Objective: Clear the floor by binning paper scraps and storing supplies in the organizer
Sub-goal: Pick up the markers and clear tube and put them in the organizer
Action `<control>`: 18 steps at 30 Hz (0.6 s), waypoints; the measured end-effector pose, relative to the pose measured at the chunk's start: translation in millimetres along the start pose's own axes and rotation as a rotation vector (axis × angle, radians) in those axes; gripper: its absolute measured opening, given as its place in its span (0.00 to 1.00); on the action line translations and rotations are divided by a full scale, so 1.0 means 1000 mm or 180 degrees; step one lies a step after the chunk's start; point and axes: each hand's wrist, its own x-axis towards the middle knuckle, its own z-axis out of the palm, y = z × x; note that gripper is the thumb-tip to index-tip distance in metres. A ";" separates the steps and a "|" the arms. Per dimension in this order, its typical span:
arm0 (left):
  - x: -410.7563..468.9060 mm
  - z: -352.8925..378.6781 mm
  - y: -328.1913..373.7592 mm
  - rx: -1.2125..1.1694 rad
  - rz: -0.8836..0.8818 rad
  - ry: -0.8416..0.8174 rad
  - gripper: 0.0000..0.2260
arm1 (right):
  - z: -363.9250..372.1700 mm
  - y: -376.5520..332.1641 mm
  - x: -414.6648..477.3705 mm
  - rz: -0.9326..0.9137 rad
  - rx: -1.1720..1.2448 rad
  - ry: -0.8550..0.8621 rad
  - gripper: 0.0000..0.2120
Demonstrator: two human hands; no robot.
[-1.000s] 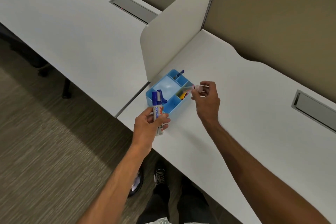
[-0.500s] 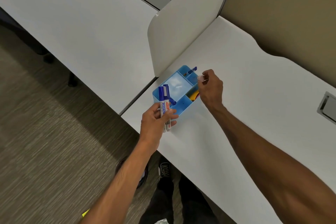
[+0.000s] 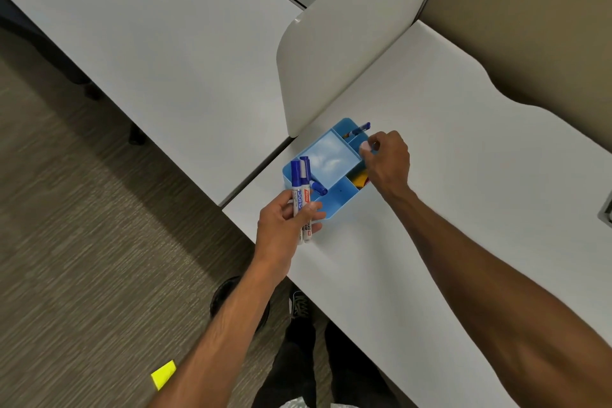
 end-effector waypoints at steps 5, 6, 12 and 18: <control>0.004 0.000 0.001 0.0029 -0.0012 0.0029 0.17 | 0.000 -0.005 0.001 -0.0002 -0.0111 0.0025 0.09; 0.004 0.000 0.001 0.0028 -0.0011 0.0032 0.16 | 0.000 -0.006 0.000 -0.0004 -0.0118 0.0036 0.09; 0.007 0.001 0.001 0.0029 0.0011 0.0047 0.15 | -0.010 -0.011 -0.004 -0.0067 -0.0088 0.0002 0.11; 0.008 0.002 0.003 0.0257 0.0016 -0.0012 0.13 | -0.033 -0.032 -0.022 -0.0179 0.0699 -0.0266 0.09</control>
